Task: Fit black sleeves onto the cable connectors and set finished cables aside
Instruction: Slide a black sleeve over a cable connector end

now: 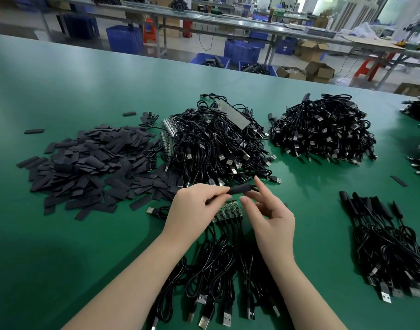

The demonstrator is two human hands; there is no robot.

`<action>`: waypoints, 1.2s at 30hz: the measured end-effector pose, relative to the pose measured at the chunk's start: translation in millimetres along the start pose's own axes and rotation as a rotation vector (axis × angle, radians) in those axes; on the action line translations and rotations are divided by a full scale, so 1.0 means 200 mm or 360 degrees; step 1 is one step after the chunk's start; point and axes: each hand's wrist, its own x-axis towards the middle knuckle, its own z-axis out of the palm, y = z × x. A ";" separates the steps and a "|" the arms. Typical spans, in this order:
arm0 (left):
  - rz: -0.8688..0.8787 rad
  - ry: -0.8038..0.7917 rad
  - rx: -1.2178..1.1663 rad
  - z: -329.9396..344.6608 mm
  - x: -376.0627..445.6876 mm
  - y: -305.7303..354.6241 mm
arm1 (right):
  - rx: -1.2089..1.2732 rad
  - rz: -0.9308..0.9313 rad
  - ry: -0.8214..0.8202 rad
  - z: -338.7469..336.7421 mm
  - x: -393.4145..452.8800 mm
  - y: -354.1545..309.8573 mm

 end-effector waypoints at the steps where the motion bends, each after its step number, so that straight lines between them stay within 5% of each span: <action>1: -0.0010 0.0005 0.0013 0.00 0.00 0.00 | -0.0049 -0.0058 -0.0019 0.01 -0.01 0.00; 22: 0.0009 -0.0090 0.0073 0.00 0.00 -0.02 | -0.0152 -0.0039 -0.0157 0.02 0.00 0.04; 36: 0.0254 -0.0297 0.0407 -0.01 0.00 0.00 | 0.0135 0.0300 -0.0106 -0.01 0.04 0.03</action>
